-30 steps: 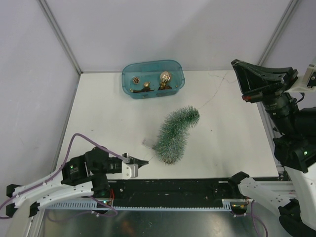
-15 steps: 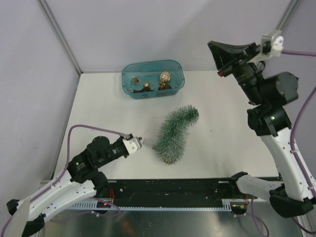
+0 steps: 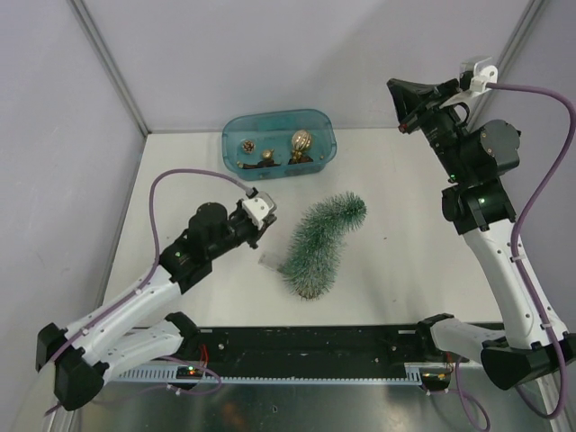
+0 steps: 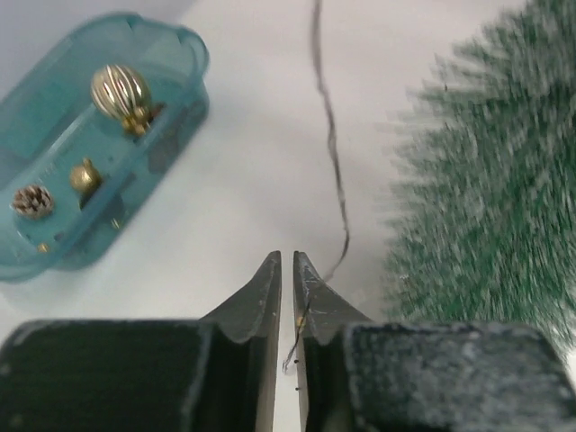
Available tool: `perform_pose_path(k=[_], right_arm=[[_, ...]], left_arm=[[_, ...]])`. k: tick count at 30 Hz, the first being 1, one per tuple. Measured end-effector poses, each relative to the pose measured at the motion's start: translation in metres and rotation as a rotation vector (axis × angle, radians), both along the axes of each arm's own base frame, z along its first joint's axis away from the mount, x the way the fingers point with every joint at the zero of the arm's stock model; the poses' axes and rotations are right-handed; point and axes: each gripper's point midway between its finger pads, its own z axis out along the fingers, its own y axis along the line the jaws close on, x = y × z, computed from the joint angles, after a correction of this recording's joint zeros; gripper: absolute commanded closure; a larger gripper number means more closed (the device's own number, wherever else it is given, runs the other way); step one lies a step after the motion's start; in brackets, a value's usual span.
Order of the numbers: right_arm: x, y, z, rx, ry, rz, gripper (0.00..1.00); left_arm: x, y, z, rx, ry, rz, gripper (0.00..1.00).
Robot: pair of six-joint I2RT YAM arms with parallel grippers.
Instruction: Decorate the small christmas tree
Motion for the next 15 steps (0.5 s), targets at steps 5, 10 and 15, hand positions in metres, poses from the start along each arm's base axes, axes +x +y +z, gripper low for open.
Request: perform_pose_path(k=[5,10,15], right_arm=[[0.022,-0.027,-0.030,-0.021,0.063,-0.124,1.00],[0.042,-0.069,-0.063,-0.015,0.139,-0.276,1.00],[0.055,-0.130,-0.088,0.023,0.204,-0.444,1.00]], left_arm=[[0.024,-0.016,0.029,-0.102,-0.055,0.037,0.65],[0.039,-0.030,0.031,-0.141,-0.061,0.041,0.55],[0.041,-0.040,0.029,-0.165,-0.053,0.009,0.38]])
